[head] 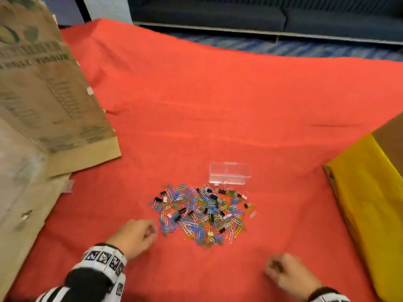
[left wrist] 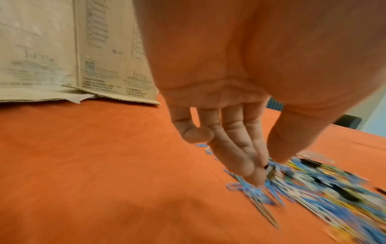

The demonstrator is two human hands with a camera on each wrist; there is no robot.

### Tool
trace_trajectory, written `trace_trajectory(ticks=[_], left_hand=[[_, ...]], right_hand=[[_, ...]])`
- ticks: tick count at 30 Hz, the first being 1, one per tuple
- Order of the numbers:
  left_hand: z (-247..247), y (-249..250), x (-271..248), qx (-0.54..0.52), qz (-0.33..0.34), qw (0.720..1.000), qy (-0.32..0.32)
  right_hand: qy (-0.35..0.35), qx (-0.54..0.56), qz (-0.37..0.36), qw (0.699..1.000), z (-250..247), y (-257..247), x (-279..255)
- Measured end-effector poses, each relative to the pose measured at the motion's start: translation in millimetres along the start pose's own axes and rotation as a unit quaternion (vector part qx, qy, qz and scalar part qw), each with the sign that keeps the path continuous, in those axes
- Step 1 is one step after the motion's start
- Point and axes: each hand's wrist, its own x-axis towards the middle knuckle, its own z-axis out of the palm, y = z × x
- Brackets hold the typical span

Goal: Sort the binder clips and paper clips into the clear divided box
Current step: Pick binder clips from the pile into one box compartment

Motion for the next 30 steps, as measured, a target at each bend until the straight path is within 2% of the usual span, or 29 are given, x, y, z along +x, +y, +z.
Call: trace_trajectory(ticks=[3,8,15,20,24,28,30], left_hand=[[-17.5,-9.4,36.9,0.012,-0.022,0.997,0.073],[-28.4,-28.4,86.2,0.057,-0.041,0.99,0.123],[-25.9,-49.7,135.3,0.092,-0.009,0.974,0.208],[-18.2,-54.5,152.7,0.127,0.036,0.963,0.236],[-14.5,-47.2,160.3,0.162,0.059,0.949,0.264],[-22.9,-41.3,171.5,0.172,0.094,0.939,0.282],[-24.3,-46.5,176.3,0.175,0.097,0.933,0.298]], right_hand=[[0.043,-0.006,-0.031,0.999,-25.5,-8.2,47.9],[0.105,-0.045,-0.076,0.991,-46.4,-16.1,112.4],[0.159,-0.112,-0.209,0.958,-49.8,-30.6,183.1],[0.193,-0.134,-0.259,0.937,-58.3,-30.0,197.7],[0.18,-0.163,-0.264,0.933,-67.3,-22.2,201.0],[0.216,-0.19,-0.271,0.919,-70.1,-17.2,205.4],[0.195,-0.212,-0.256,0.922,-63.4,-13.2,203.5]])
